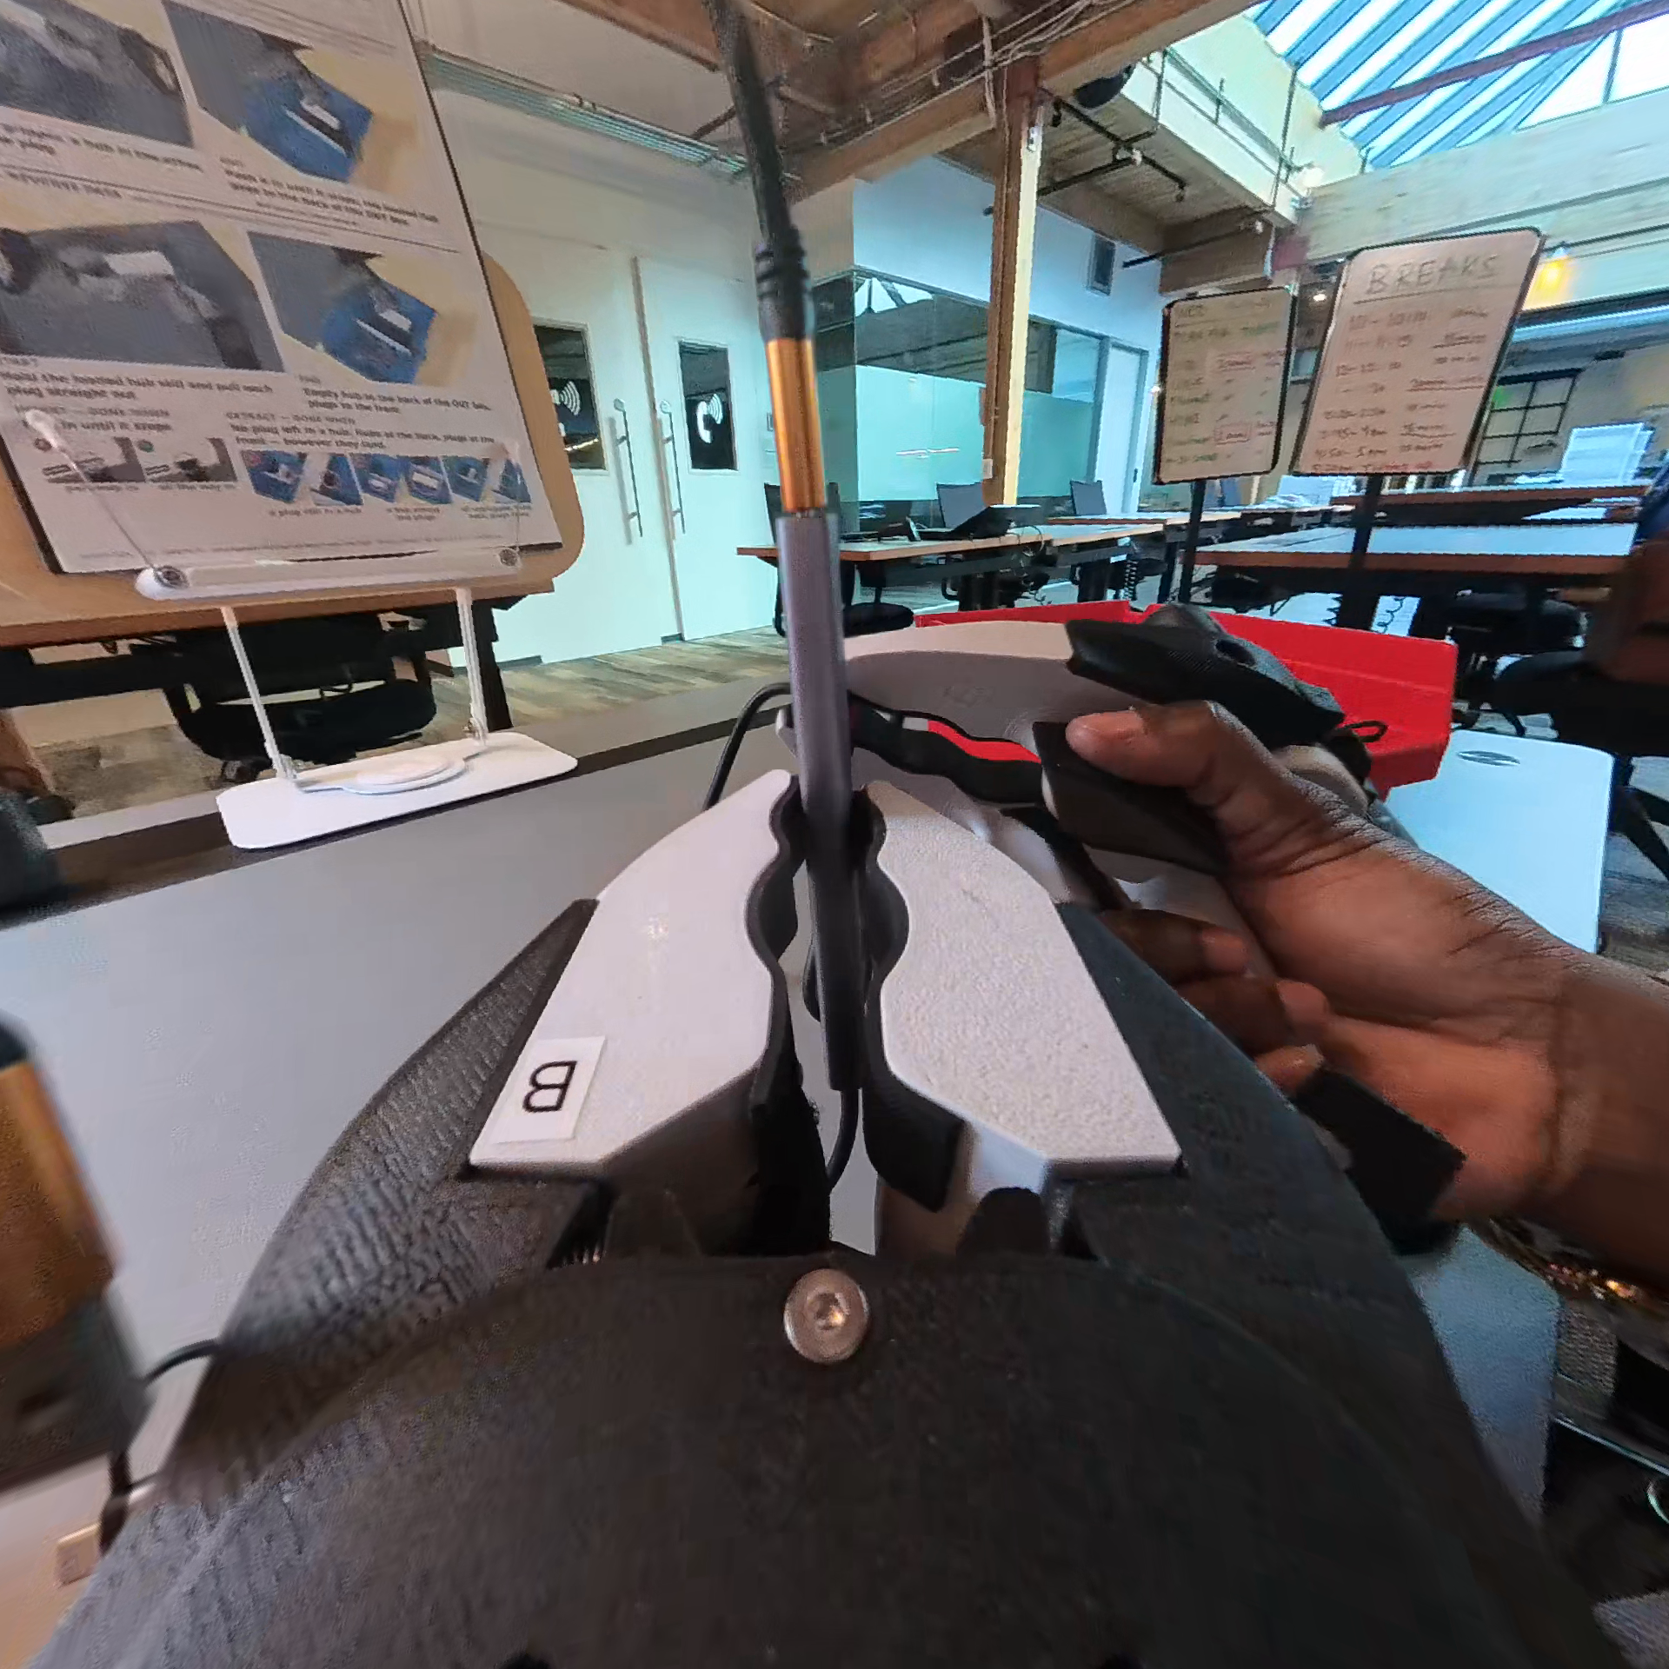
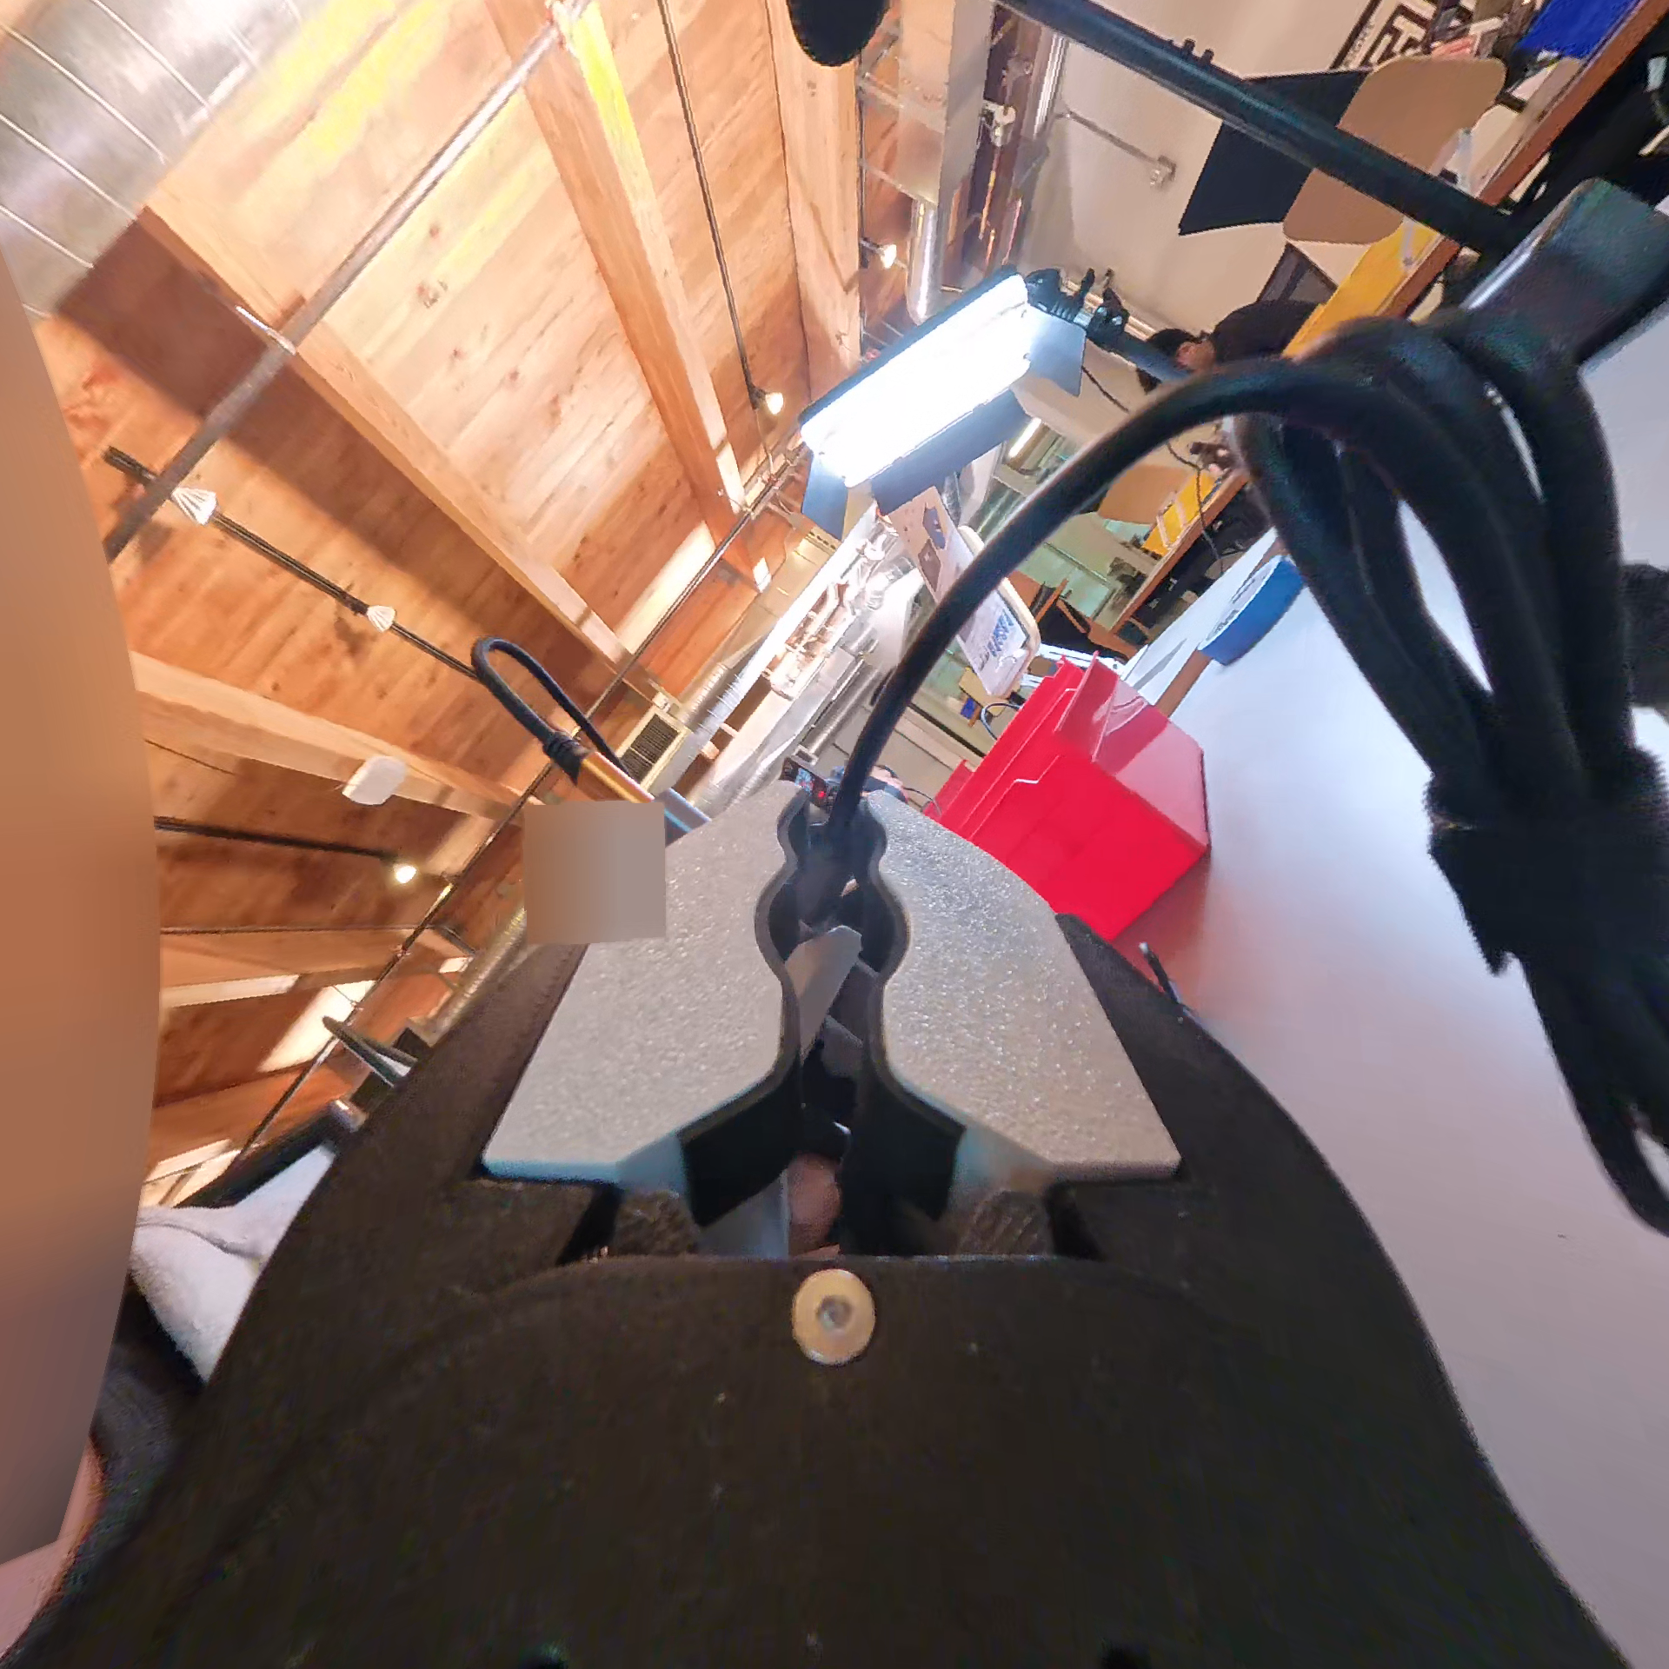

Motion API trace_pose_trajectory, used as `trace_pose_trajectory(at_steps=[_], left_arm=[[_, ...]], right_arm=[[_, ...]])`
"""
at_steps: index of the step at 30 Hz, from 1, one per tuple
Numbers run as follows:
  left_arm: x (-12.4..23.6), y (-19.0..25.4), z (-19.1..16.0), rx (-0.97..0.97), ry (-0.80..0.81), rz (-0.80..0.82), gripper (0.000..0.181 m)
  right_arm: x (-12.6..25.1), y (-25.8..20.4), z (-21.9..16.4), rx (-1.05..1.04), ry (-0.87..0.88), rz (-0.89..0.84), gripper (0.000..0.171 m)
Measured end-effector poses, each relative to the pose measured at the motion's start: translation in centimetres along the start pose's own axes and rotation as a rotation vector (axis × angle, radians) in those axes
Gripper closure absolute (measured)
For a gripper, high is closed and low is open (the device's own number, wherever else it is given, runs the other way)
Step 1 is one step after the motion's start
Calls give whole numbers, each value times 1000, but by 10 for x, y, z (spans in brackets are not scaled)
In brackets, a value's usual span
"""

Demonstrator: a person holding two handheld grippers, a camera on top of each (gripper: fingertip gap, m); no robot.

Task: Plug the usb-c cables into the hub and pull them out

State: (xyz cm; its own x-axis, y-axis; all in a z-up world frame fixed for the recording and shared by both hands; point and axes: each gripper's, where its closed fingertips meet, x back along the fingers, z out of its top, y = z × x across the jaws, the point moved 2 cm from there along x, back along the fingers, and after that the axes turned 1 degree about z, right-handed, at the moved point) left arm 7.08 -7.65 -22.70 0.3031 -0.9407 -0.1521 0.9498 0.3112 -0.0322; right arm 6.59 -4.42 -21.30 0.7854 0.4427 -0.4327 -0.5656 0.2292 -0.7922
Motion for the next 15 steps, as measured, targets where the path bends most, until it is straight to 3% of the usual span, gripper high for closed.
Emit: trace_pose_trajectory(at_steps=[4,9,13,15], left_arm=[[0,3,1,-61,11,16,171],[7,0,10,16,93,-21,172],[11,4,15,-186,129,68,172],[11,4,14,-181,128,69,172]], right_arm=[[0,1,5,11,12,-16,169],[-7,-9,2,134,-24,-19,169],[-9,-9,0,-65,-20,44,171],[-9,-6,0,-129,-10,52,170]])
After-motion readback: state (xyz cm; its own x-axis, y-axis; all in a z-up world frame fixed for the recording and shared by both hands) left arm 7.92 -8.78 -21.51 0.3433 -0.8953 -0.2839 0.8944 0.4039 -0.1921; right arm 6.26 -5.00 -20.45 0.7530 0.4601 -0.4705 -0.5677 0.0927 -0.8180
